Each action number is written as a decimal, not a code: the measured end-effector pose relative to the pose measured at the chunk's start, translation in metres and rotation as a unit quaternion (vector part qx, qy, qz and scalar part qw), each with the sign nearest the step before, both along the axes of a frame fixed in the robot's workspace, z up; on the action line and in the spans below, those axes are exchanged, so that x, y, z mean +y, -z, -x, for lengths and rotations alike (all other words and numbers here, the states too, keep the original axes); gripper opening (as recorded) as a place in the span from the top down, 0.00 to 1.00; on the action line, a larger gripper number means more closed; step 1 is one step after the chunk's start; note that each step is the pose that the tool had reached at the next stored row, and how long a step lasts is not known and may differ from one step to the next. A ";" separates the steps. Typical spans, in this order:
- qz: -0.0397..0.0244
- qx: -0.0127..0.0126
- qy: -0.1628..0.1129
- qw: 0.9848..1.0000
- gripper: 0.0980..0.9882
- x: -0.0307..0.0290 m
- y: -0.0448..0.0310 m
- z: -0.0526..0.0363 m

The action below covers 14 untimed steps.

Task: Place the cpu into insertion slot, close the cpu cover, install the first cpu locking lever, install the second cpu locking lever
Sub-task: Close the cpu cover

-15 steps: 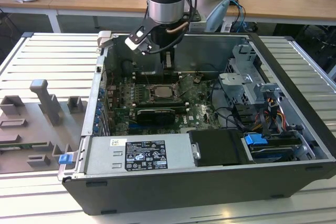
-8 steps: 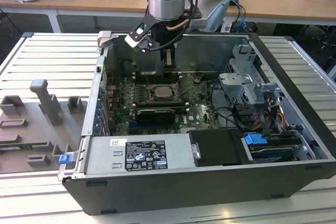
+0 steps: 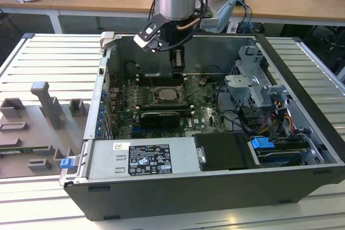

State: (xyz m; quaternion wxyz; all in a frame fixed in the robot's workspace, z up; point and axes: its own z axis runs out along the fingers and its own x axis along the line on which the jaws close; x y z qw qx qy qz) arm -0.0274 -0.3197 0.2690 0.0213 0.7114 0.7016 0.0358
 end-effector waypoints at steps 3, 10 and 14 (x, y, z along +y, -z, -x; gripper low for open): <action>0.000 0.000 0.000 1.000 0.99 0.0000 -0.0001 -0.0015; 0.000 0.000 0.000 1.000 0.99 0.0001 -0.0001 -0.0062; 0.000 0.000 0.000 1.000 0.99 0.0000 -0.0001 -0.0078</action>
